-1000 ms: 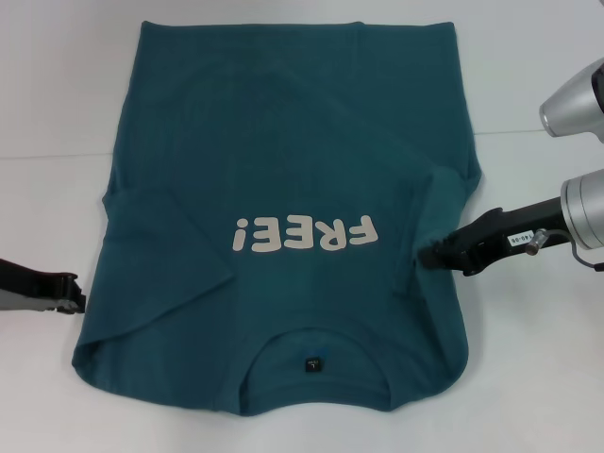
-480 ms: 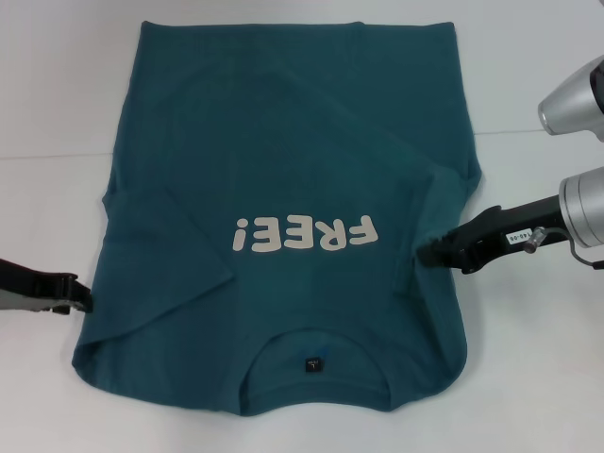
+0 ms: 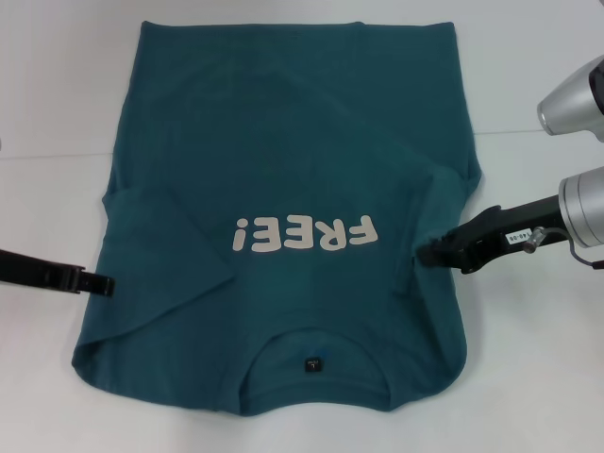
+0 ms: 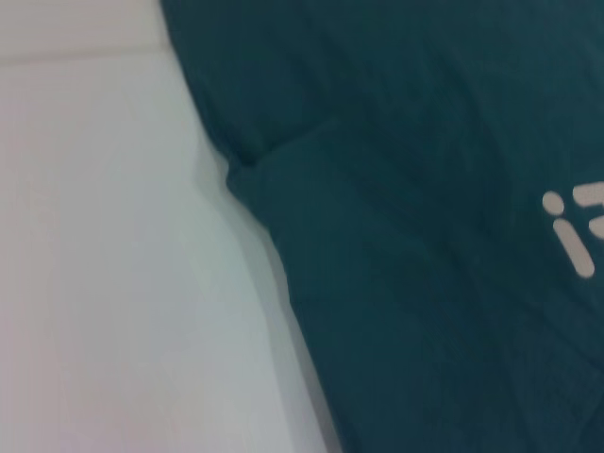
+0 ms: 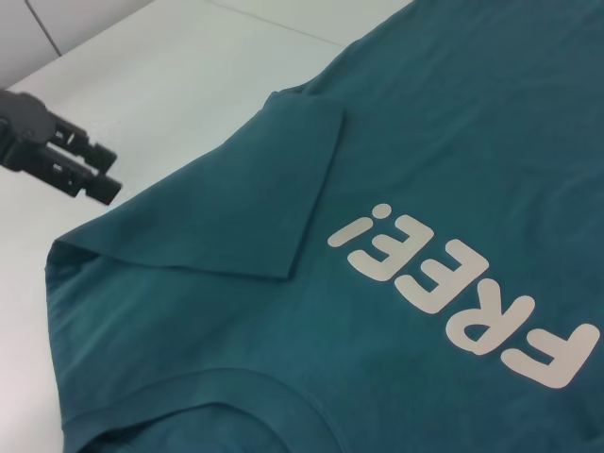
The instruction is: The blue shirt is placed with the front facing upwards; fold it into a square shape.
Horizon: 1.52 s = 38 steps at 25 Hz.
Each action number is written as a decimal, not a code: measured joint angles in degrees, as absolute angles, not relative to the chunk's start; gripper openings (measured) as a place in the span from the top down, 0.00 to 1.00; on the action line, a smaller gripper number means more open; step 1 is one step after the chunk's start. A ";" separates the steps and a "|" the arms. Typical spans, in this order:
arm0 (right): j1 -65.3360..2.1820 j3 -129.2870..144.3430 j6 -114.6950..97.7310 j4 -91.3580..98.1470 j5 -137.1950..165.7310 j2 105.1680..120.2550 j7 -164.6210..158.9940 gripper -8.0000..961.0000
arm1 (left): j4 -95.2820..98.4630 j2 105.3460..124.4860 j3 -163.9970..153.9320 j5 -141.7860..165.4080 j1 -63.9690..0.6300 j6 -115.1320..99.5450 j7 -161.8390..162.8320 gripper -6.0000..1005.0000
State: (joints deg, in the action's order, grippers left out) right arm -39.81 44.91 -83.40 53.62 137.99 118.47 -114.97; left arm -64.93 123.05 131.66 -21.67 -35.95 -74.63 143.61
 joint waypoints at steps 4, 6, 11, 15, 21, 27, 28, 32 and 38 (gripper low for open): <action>-39.81 44.91 -83.41 53.62 137.99 118.47 -115.07 0.98 | -66.03 122.79 132.70 -22.06 -35.83 -74.86 147.30 0.36; -39.81 44.91 -83.39 53.62 137.99 118.49 -115.11 0.98 | -65.92 122.33 133.29 -22.80 -36.00 -75.67 149.14 0.29; -39.81 44.94 -83.34 53.62 137.99 118.55 -115.17 0.98 | -64.42 122.03 133.70 -23.12 -36.23 -77.20 151.32 0.14; -39.81 44.98 -83.32 53.62 137.99 118.56 -115.19 0.98 | -61.43 120.73 133.75 -23.08 -36.51 -78.23 153.20 0.15; -39.97 45.00 -83.32 53.61 137.99 118.60 -115.26 0.98 | -58.95 119.63 135.30 -23.29 -36.54 -78.98 154.59 0.16; -39.99 45.05 -83.37 53.61 137.99 118.65 -115.36 0.98 | -56.24 119.13 136.70 -23.34 -36.98 -79.59 154.67 0.16; -39.99 45.07 -83.37 53.61 137.99 118.65 -115.36 0.98 | -55.06 118.88 136.71 -23.34 -37.31 -79.44 154.68 0.16; -39.99 45.09 -83.40 53.61 137.99 118.65 -115.38 0.98 | -54.18 118.70 136.73 -23.36 -37.67 -79.33 154.69 0.16; -39.98 45.09 -83.53 53.61 137.99 118.65 -115.30 0.98 | -53.98 118.70 136.76 -23.38 -38.11 -79.52 154.69 0.15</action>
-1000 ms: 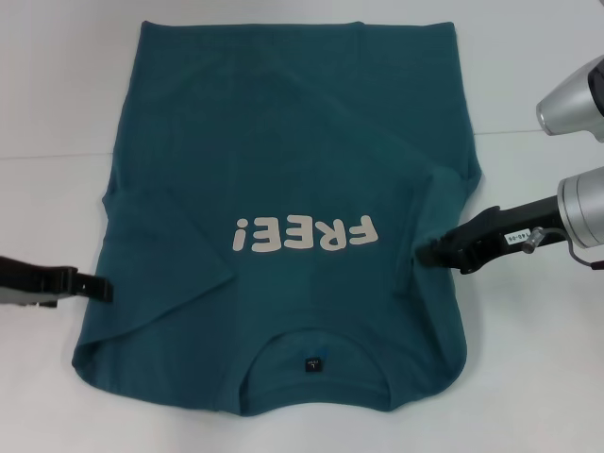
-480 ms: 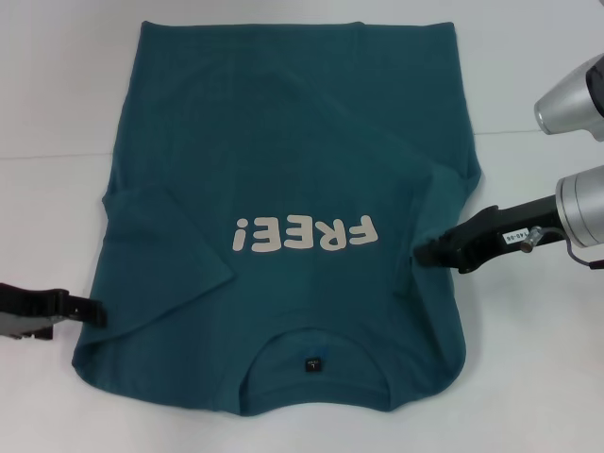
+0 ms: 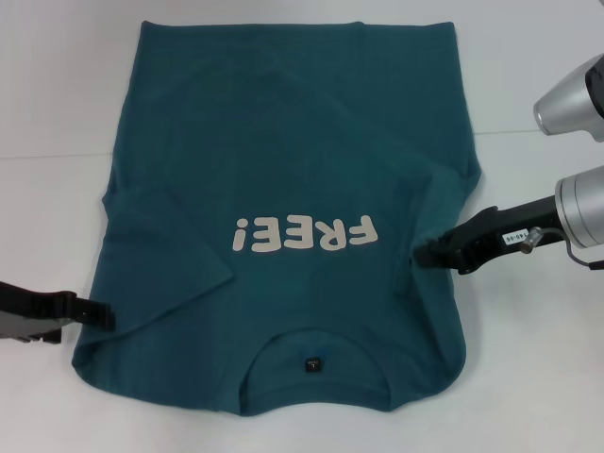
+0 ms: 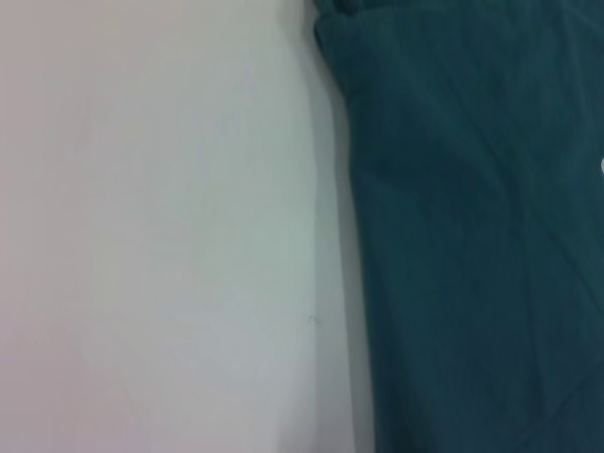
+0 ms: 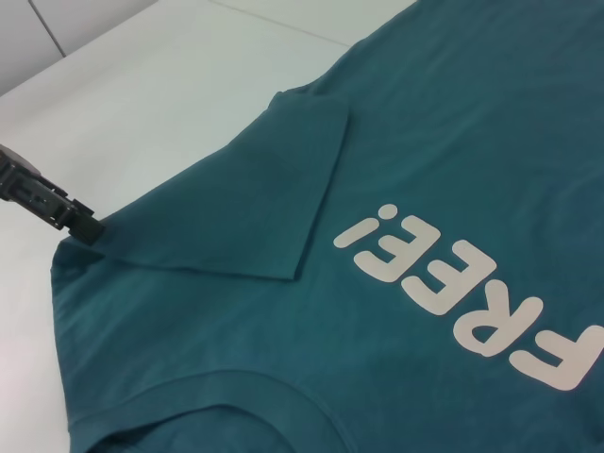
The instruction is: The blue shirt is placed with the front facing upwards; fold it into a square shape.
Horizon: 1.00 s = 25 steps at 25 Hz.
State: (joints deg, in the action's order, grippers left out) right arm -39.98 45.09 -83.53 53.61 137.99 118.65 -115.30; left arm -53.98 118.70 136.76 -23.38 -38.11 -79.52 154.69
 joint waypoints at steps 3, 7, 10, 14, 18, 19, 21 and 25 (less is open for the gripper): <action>-39.91 45.09 -83.55 53.61 137.99 118.65 -115.27 0.98 | -53.60 118.71 136.60 -23.38 -38.17 -79.60 154.69 0.15; -39.77 45.03 -83.55 53.61 137.99 118.69 -115.21 0.98 | -52.62 118.66 136.72 -23.38 -38.39 -79.65 154.69 0.15; -39.75 45.00 -83.55 53.61 137.99 118.73 -115.15 0.98 | -52.50 118.49 136.78 -23.38 -38.52 -79.82 154.75 0.15; -39.72 44.95 -83.56 53.61 137.99 118.73 -115.05 0.98 | -52.42 118.56 136.77 -23.38 -38.79 -79.97 154.76 0.16; -39.77 44.99 -83.56 53.61 137.99 118.74 -114.98 0.98 | -52.32 118.65 136.65 -23.38 -38.96 -79.98 154.75 0.16; -39.81 44.99 -83.56 53.61 137.99 118.73 -114.97 0.98 | -52.31 118.65 136.63 -23.38 -38.99 -79.98 154.75 0.16; -39.84 45.00 -83.56 53.61 137.99 118.74 -114.96 0.98 | -52.29 118.65 136.63 -23.38 -39.03 -80.01 154.76 0.16; -39.90 45.00 -83.56 53.61 137.99 118.74 -114.96 0.98 | -52.29 118.65 136.71 -23.38 -39.08 -80.08 154.79 0.16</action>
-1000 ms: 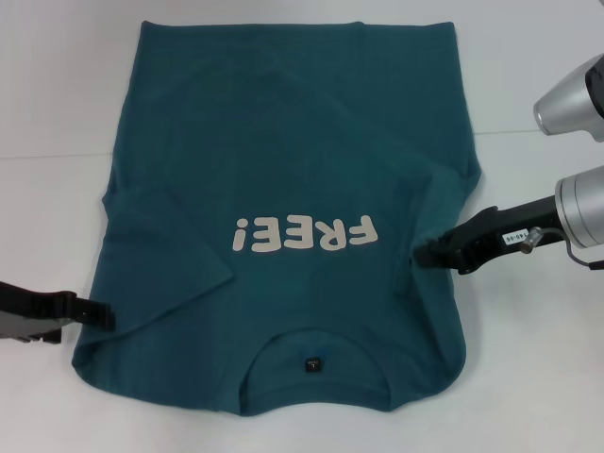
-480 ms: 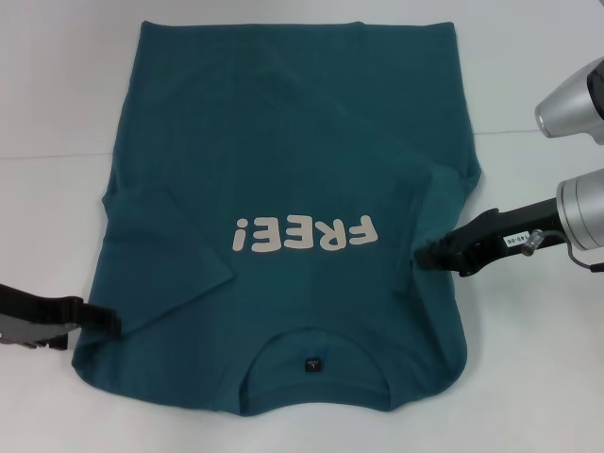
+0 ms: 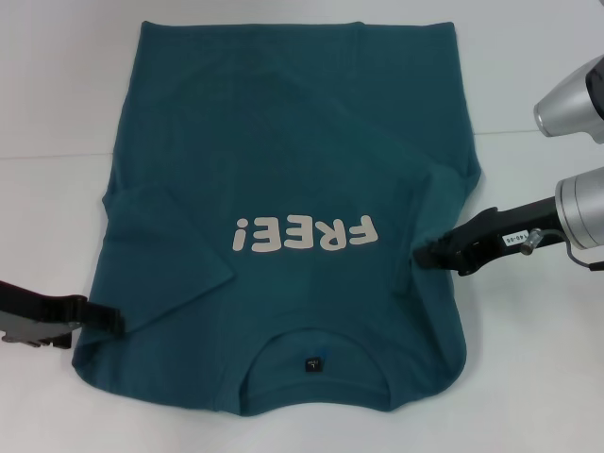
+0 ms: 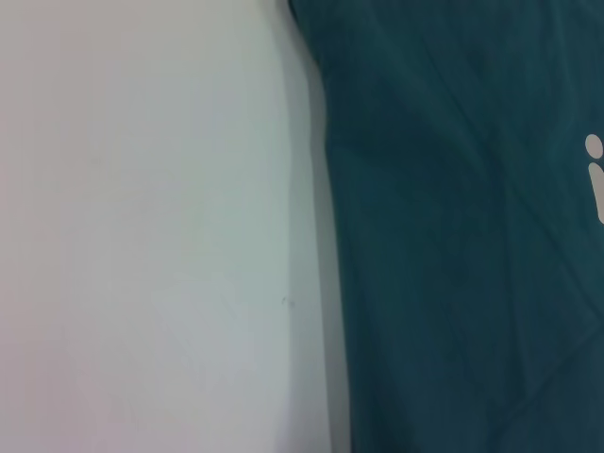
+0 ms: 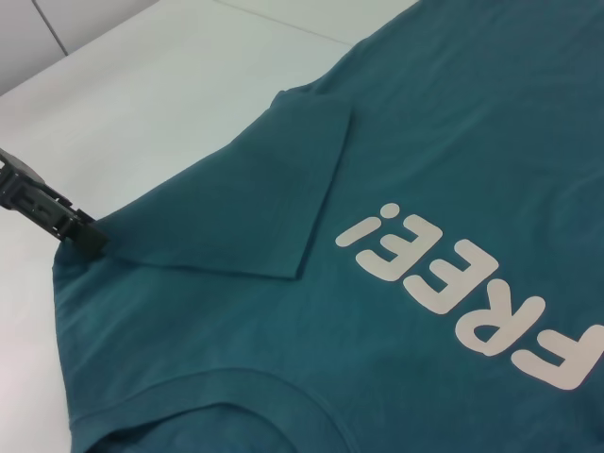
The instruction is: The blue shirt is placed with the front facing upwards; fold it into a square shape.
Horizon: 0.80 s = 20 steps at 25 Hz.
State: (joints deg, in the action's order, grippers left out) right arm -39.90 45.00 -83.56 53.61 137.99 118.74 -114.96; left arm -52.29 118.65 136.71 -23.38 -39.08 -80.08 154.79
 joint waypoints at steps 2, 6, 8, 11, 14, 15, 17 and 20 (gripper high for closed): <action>-39.91 45.00 -83.56 53.61 137.99 118.74 -114.96 0.98 | -52.29 118.65 136.73 -23.38 -39.09 -80.08 154.88 0.16; -39.90 44.93 -83.63 53.61 137.99 118.73 -114.96 0.98 | -52.29 118.70 136.47 -23.11 -39.22 -79.94 155.42 0.16; -39.90 44.91 -83.65 53.61 137.99 118.74 -114.96 0.98 | -52.29 118.76 136.36 -22.95 -39.25 -79.78 155.55 0.16; -39.89 44.88 -83.68 53.61 137.95 118.74 -114.97 0.98 | -52.06 118.81 136.36 -22.81 -39.31 -79.61 155.81 0.28; -39.80 44.83 -83.74 53.61 137.90 118.73 -115.06 0.98 | -51.18 118.54 136.53 -22.65 -39.58 -79.57 155.92 0.40; -39.77 44.82 -83.75 53.61 137.90 118.74 -115.11 0.98 | -50.91 118.47 136.60 -22.57 -39.68 -79.55 155.92 0.43; -39.75 44.82 -83.76 53.61 137.90 118.73 -115.16 0.98 | -50.78 118.43 136.58 -22.53 -39.72 -79.54 155.92 0.50; -39.66 44.82 -83.77 53.61 137.89 118.74 -115.25 0.98 | -50.73 118.41 136.43 -22.52 -39.73 -79.54 155.92 0.60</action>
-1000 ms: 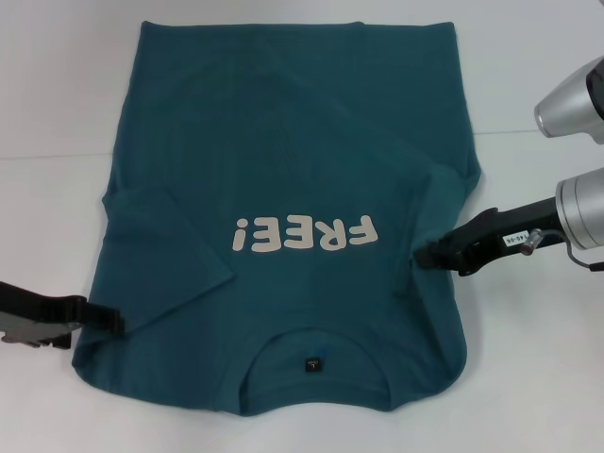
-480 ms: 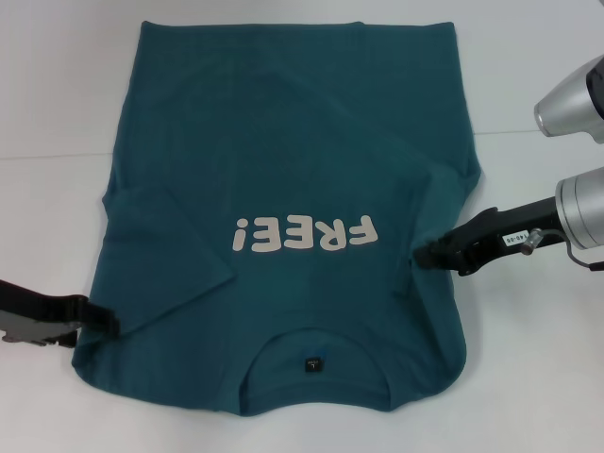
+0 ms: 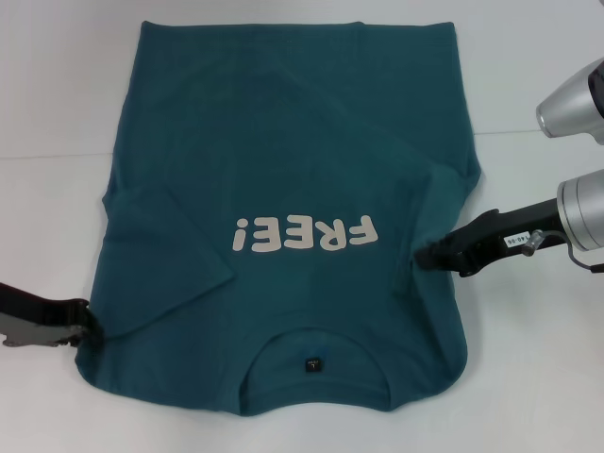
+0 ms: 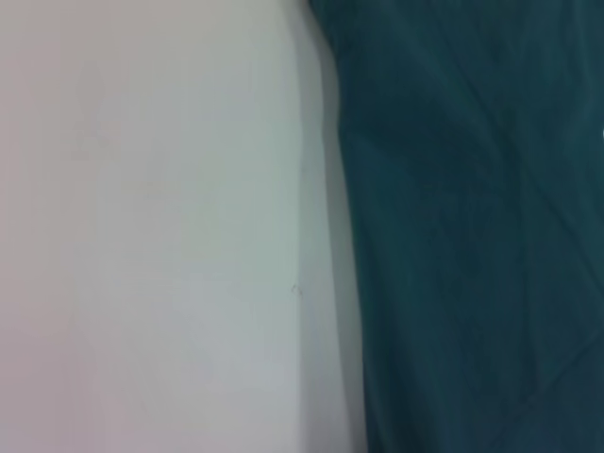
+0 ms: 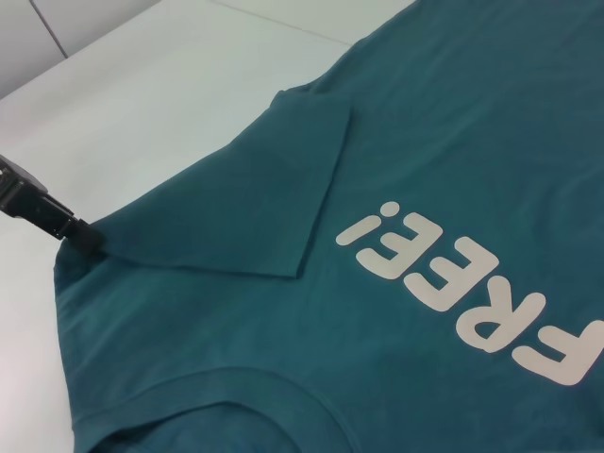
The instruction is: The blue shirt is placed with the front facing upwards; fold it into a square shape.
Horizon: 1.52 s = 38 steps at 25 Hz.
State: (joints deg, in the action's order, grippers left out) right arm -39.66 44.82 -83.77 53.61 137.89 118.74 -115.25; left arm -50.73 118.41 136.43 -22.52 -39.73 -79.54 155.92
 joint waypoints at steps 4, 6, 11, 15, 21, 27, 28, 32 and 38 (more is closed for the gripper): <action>-39.63 44.81 -83.77 53.61 137.89 118.74 -115.25 0.98 | -50.71 118.39 136.26 -22.50 -39.73 -79.54 155.92 0.72; -39.61 44.72 -83.77 53.61 137.90 118.74 -115.22 0.98 | -50.79 118.39 136.25 -22.50 -39.73 -79.56 155.91 0.77; -39.31 44.75 -83.78 53.96 137.89 118.73 -114.98 0.98 | -51.35 118.66 136.23 -22.49 -39.48 -79.84 155.40 0.93; -38.81 44.90 -84.02 54.19 137.90 118.71 -114.66 0.98 | -51.50 118.72 136.29 -22.81 -39.11 -79.94 154.29 0.96; -37.15 44.62 -85.94 55.75 137.90 118.67 -112.56 0.98 | -55.44 120.47 136.19 -23.59 -37.31 -81.03 150.44 0.96; -33.27 44.51 -87.37 59.71 136.76 119.22 -109.88 0.98 | -58.79 121.93 136.53 -24.02 -35.38 -82.89 147.26 0.96; -32.33 44.48 -87.76 60.31 135.98 119.28 -109.23 0.98 | -59.20 122.11 136.64 -24.34 -34.98 -83.21 146.67 0.96; -29.42 44.47 -89.06 61.60 132.07 119.28 -107.32 0.98 | -60.71 122.46 136.74 -27.28 -32.80 -84.55 144.19 0.96; -27.76 44.47 -89.02 61.75 130.29 119.33 -106.60 0.98 | -61.10 122.21 136.64 -28.04 -31.55 -84.39 143.87 0.96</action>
